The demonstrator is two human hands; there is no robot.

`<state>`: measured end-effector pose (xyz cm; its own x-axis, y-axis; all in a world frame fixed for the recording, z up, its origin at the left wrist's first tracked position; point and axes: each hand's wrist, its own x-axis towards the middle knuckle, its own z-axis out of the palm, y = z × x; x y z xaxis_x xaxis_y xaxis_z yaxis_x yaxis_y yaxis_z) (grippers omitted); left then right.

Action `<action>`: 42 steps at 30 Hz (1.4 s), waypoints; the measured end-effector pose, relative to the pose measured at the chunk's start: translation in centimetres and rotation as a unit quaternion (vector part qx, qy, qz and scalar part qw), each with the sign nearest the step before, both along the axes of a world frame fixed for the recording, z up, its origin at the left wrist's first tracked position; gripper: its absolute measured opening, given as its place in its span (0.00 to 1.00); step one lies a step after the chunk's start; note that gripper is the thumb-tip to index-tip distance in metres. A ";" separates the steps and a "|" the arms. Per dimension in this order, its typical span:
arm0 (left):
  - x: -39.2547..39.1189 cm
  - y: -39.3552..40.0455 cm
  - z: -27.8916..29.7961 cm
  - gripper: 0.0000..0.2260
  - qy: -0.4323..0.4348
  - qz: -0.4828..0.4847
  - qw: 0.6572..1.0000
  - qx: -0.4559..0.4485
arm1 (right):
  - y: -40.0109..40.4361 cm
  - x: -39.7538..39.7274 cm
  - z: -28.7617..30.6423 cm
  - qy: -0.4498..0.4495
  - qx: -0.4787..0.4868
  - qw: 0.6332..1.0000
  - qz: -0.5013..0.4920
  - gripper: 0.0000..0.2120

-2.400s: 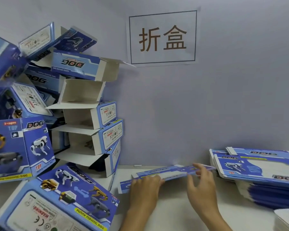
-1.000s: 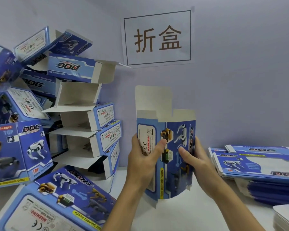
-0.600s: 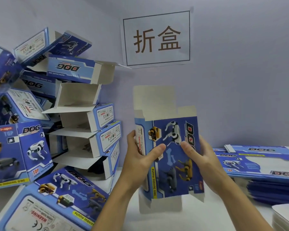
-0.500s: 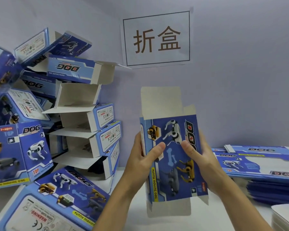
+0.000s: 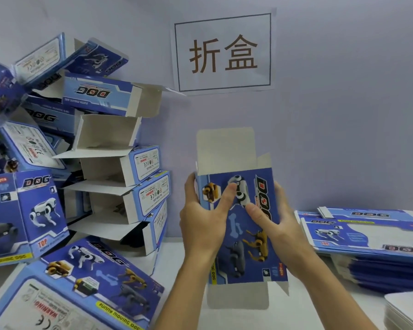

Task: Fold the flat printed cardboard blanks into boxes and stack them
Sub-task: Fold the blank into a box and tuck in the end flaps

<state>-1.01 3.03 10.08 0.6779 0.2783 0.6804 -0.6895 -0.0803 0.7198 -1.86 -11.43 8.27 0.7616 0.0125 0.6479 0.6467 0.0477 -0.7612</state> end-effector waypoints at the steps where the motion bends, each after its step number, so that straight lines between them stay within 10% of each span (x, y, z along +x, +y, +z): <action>1: -0.1 0.2 -0.4 0.30 -0.008 -0.002 1.000 0.006 | -0.1 0.0 0.0 0.003 -0.004 1.000 0.008 0.30; 8: -1.9 0.8 -0.2 0.38 -0.019 -0.022 0.999 0.035 | 0.6 -1.1 1.7 -0.072 -0.030 0.996 -0.039 0.39; 19: -2.8 2.0 0.3 0.16 -0.014 -0.119 0.991 0.051 | 0.6 -1.4 1.8 -0.059 -0.006 0.998 0.007 0.22; 26: -3.0 1.8 0.8 0.20 0.012 -0.166 0.986 0.008 | 0.2 -1.9 2.7 -0.020 -0.016 0.997 0.075 0.17; 29: -3.2 1.6 1.1 0.18 0.035 -0.157 0.987 -0.032 | 0.5 -2.1 3.8 -0.009 -0.021 0.999 0.043 0.30; 42: -4.0 1.0 1.8 0.09 0.047 -0.092 0.994 -0.034 | 0.9 -3.0 4.9 0.018 0.007 0.999 -0.044 0.07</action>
